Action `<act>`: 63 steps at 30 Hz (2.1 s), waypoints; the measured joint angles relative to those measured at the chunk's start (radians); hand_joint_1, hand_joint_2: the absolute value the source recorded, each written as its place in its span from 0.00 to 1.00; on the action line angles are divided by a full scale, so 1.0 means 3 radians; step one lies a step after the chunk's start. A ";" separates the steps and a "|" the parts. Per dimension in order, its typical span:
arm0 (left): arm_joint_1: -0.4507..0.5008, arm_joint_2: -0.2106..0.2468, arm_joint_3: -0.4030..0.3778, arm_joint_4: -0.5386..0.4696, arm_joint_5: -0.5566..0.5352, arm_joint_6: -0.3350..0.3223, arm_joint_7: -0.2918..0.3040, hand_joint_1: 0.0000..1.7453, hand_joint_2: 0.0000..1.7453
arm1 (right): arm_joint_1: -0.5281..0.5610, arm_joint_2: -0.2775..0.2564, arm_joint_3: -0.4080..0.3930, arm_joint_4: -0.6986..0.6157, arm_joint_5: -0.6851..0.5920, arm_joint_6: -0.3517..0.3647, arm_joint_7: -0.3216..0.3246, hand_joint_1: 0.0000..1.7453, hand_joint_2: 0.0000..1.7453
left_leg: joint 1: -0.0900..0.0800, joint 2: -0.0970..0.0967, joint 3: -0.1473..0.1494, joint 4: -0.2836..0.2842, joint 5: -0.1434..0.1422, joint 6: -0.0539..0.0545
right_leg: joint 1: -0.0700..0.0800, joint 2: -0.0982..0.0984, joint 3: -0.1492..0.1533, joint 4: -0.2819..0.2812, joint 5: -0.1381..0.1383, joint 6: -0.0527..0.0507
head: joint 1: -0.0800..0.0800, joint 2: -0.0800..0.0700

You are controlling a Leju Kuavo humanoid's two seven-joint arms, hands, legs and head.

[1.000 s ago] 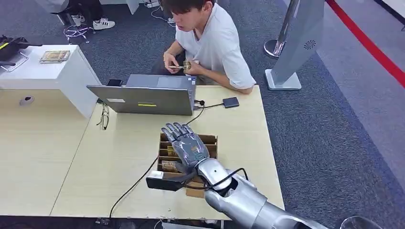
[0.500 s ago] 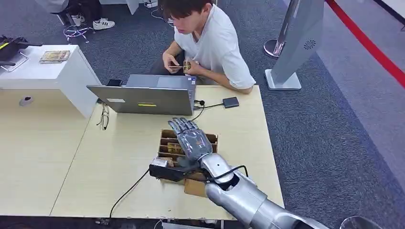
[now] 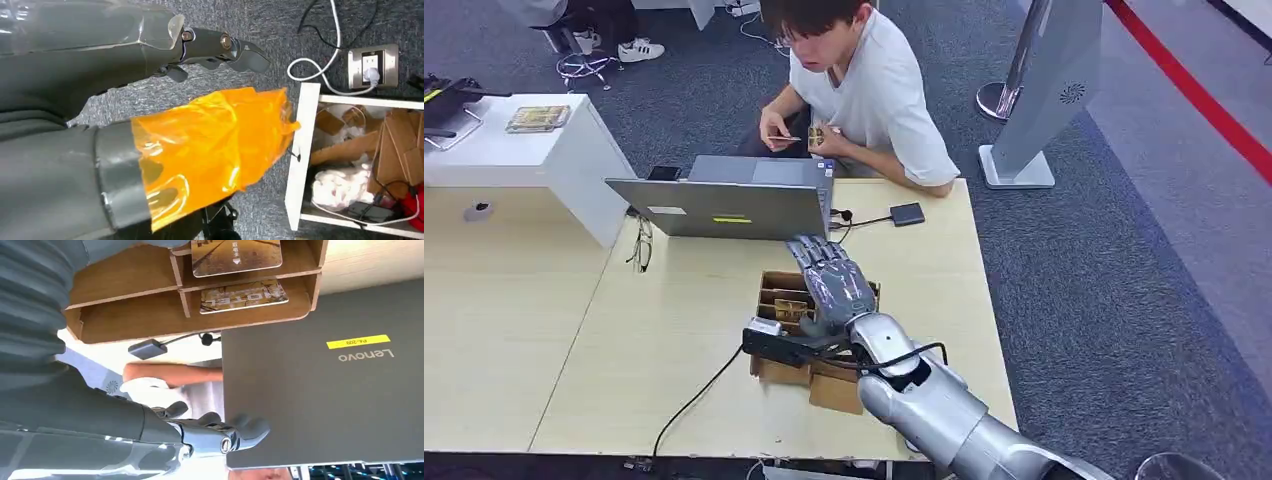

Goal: Pass the card to the sensor for recognition and then transmit it.

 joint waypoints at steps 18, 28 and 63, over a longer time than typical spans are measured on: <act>0.0009 -0.0008 0.0089 -0.0079 -0.0079 -0.0060 0.0025 0.00 0.00 | 0.0013 0.0010 0.0022 0.0023 0.0004 0.0033 -0.0045 0.07 1.00 | 0.0000 0.0000 -0.0001 0.0000 0.0000 0.0000 | 0.0000 0.0000 0.0000 0.0000 0.0000 0.0000 | 0.0000 0.0000; -0.0033 -0.0037 0.0164 0.0023 -0.0109 -0.0137 -0.0059 0.00 0.00 | 0.0011 0.0025 0.0038 0.0048 -0.0003 0.0022 -0.0051 0.13 1.00 | 0.0000 -0.0001 -0.0001 0.0000 0.0000 0.0000 | 0.0000 -0.0001 0.0000 0.0000 0.0000 0.0000 | 0.0000 0.0000; -0.0311 -0.0275 0.0501 0.0620 -0.0233 -0.0317 -0.0145 0.00 0.00 | -0.0031 0.0065 0.0093 0.0125 -0.0061 0.0056 -0.0041 0.25 1.00 | 0.0000 -0.0001 -0.0001 0.0000 0.0000 0.0000 | 0.0000 -0.0001 0.0000 0.0000 0.0001 0.0000 | 0.0000 0.0000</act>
